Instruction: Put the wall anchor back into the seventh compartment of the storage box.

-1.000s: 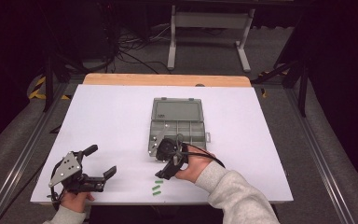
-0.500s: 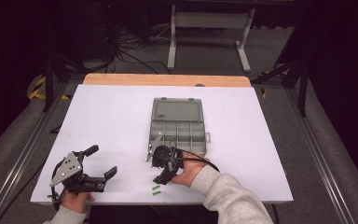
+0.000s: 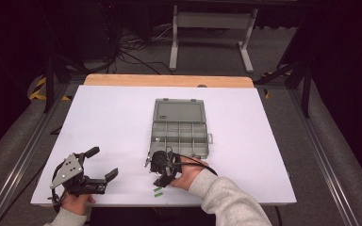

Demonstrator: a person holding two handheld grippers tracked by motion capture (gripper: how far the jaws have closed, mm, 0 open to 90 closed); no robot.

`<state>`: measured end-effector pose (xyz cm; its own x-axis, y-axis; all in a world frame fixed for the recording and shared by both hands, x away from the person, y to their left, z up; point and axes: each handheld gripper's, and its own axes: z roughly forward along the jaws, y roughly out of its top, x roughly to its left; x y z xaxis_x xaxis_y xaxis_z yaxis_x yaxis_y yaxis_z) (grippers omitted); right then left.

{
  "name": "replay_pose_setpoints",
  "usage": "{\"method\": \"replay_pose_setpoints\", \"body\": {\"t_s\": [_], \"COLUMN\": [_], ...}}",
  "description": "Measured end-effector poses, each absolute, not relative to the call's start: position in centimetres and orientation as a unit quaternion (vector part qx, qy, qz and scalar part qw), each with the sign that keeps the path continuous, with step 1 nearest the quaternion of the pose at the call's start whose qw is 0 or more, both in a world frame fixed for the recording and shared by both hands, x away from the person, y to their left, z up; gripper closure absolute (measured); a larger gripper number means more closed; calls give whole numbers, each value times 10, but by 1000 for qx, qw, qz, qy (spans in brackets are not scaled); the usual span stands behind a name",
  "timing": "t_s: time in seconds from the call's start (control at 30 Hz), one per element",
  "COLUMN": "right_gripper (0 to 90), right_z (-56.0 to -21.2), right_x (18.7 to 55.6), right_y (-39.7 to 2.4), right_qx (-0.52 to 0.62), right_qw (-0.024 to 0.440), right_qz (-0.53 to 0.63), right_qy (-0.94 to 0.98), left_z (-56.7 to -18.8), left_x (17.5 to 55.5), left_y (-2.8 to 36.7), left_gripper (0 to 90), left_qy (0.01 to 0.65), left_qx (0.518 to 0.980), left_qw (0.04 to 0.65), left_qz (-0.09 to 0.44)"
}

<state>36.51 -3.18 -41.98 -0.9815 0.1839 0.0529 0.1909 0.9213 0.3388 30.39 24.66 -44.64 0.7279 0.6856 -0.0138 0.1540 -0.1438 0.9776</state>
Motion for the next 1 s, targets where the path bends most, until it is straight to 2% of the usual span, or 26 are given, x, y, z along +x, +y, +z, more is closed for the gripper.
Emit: {"method": "replay_pose_setpoints", "body": {"t_s": [0.43, 0.5, 0.6, 1.0], "right_gripper": [685, 779, 833, 834], "right_z": [-428, -428, -427, -416], "right_x": [364, 362, 361, 360], "right_y": [-29, -29, -28, -33], "right_qx": [-79, -76, -70, -79], "right_qw": [4, -2, -8, -8], "right_qz": [-161, -156, -152, -168], "right_qy": [-984, -985, -986, -983], "left_z": [-446, -447, -446, -447], "left_x": [303, 303, 303, 303], "left_y": [246, 246, 245, 245], "left_gripper": [5, 5, 5, 4], "left_qy": [290, 290, 290, 289], "left_qx": [723, 723, 722, 722], "left_qw": [584, 584, 585, 585], "left_qz": [228, 228, 228, 230]}}
